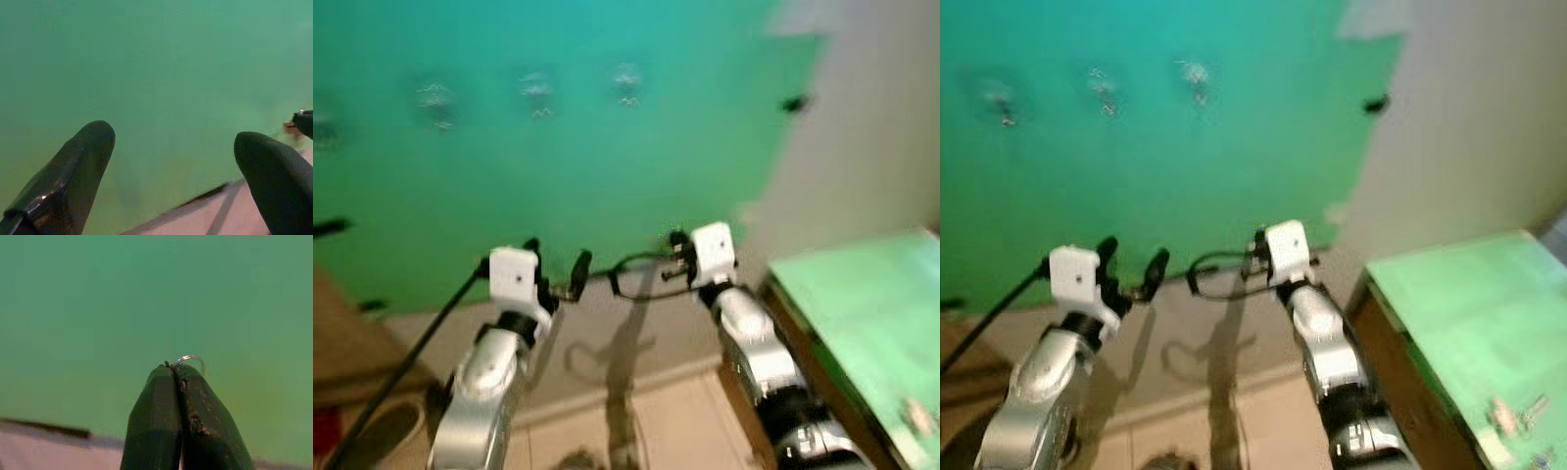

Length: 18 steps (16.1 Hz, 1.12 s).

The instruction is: Hang keys on a hook

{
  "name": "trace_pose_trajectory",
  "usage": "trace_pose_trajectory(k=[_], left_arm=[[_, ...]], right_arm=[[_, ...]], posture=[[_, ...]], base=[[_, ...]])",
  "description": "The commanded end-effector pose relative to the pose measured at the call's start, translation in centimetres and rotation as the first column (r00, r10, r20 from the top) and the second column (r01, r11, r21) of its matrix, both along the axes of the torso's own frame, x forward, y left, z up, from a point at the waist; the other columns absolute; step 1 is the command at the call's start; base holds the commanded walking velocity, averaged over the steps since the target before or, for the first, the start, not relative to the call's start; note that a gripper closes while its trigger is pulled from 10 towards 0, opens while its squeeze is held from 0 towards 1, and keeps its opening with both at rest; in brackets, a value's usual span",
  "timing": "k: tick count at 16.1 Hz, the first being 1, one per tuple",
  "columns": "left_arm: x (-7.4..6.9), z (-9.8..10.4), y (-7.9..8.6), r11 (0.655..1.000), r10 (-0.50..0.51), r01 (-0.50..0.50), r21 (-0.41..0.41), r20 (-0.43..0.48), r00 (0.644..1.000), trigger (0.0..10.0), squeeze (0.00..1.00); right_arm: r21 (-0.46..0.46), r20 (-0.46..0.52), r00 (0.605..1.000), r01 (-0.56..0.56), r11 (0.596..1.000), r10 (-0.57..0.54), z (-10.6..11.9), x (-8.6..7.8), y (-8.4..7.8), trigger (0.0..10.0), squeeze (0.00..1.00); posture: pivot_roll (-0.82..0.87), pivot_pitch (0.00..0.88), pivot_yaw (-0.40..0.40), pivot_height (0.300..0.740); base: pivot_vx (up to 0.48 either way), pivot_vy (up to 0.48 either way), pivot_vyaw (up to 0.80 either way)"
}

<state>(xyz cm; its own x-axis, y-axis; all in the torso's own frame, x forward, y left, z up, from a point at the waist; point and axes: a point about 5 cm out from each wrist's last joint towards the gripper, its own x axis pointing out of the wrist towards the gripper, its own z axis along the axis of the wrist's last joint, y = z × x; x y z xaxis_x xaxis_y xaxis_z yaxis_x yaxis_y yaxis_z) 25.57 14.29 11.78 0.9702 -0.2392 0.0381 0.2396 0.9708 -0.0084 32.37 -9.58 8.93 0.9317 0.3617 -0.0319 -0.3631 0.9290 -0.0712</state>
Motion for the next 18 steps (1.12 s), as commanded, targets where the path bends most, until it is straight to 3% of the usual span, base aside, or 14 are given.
trace_pose_trajectory(k=[1, 12, 17, 18], left_arm=[[-0.1, 0.3, -0.2, 1.000, -0.005, 0.005, 0.019, 0.019, 1.000, 10.0, 0.00], [0.3, 0.5, -0.1, 0.999, -0.013, 0.012, 0.042, 0.027, 1.000, 10.0, 0.00], [0.8, 0.9, 0.0, 0.998, -0.024, 0.022, 0.052, 0.036, 0.999, 10.0, 0.00], [0.9, 0.9, 0.0, 0.999, -0.031, 0.030, 0.035, 0.032, 0.999, 10.0, 0.00]], right_arm=[[0.005, 0.015, 1.000, -0.010, 1.000, 0.010, 0.4, 0.1, 0.2, 0.0, 0.00], [0.012, 0.034, 0.999, -0.004, 1.000, 0.003, 0.6, 0.1, -0.1, 0.0, 0.00], [0.013, 0.132, 0.988, -0.088, 0.996, 0.085, 3.1, 0.2, 0.4, 0.0, 0.00], [0.040, 0.187, 0.968, -0.180, 0.983, 0.169, 5.4, 0.2, 0.6, 0.0, 0.00]], posture=[[0.14, 0.023, -0.027, 0.740], [0.14, 0.000, -0.026, 0.740], [0.14, 0.000, -0.026, 0.740], [0.13, 0.000, -0.022, 0.740]], base=[[0.000, 0.000, 0.80], [0.000, 0.000, 0.73], [0.000, 0.000, 0.00], [0.000, 0.000, 0.00]])
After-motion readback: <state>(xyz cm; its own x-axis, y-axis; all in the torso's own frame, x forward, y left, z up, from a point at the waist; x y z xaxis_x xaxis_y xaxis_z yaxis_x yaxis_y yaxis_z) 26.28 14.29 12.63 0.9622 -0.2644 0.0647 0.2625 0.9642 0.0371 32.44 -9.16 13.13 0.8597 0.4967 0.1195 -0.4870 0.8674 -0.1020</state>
